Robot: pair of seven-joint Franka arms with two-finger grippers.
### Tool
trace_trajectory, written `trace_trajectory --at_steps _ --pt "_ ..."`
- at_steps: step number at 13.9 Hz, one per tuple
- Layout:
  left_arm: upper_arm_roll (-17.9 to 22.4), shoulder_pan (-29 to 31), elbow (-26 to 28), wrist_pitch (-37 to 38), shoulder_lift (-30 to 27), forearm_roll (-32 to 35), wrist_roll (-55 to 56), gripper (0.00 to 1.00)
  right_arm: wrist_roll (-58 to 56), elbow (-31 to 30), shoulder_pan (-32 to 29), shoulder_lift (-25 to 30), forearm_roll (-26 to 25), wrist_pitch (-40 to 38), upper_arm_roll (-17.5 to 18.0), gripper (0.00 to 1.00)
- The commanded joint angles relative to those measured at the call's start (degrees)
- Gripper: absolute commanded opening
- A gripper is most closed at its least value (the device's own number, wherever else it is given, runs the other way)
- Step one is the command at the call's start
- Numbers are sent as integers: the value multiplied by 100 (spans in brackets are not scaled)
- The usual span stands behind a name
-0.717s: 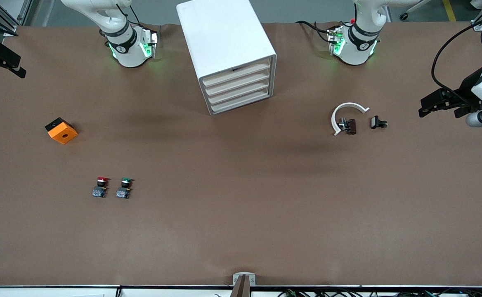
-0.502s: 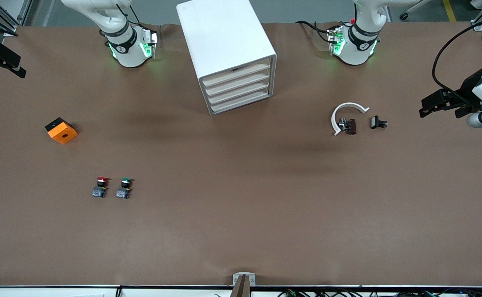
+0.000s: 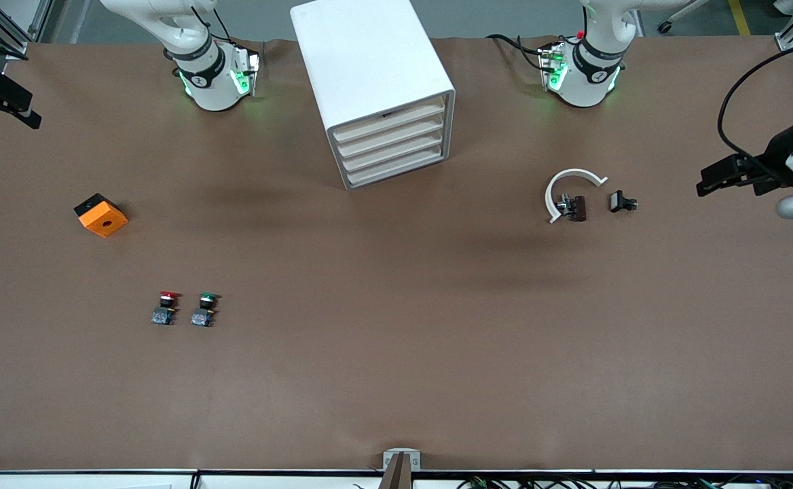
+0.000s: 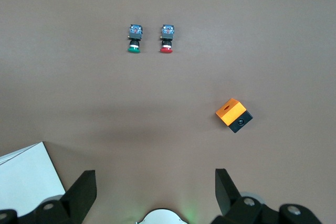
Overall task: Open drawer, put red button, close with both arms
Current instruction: 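Reach the right gripper to the red button while the left gripper reaches the cabinet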
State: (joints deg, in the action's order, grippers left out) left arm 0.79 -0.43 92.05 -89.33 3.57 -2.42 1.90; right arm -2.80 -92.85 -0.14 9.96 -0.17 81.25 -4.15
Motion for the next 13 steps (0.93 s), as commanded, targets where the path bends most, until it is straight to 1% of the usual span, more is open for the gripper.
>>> trace_trajectory --at_steps 1,4,5,7,8,9,10,12,13 --pt "-52 -97 -126 -23 564 22 493 100 -28 127 -39 -178 -27 -22 -24 100" --pt "-70 -396 -143 -409 1048 13 1153 100 -45 188 5 -450 -62 -56 -15 100" --pt "-70 -501 -144 -532 1215 13 1381 100 -36 188 40 -468 -167 -22 2 100" --pt "-70 -660 -144 -699 1453 -153 1769 100 -36 249 40 -749 -194 -13 2 100" --pt "-70 -721 -144 -726 1550 -250 1962 100 -28 259 14 -959 -194 74 11 100" --pt "-70 -852 -144 -735 1629 -312 2164 100 -2 285 -21 -1509 -177 101 2 100" --pt "-70 -958 -144 -735 1673 -373 2427 100 -123 329 -99 -1645 -124 154 -6 100" --pt "-70 -1178 -170 -735 1787 -487 2989 100 -650 408 -170 -1707 -176 285 -15 100" --pt "-61 -1309 -179 -735 1849 -610 3340 100 -713 399 -197 -1769 -194 469 -24 100"
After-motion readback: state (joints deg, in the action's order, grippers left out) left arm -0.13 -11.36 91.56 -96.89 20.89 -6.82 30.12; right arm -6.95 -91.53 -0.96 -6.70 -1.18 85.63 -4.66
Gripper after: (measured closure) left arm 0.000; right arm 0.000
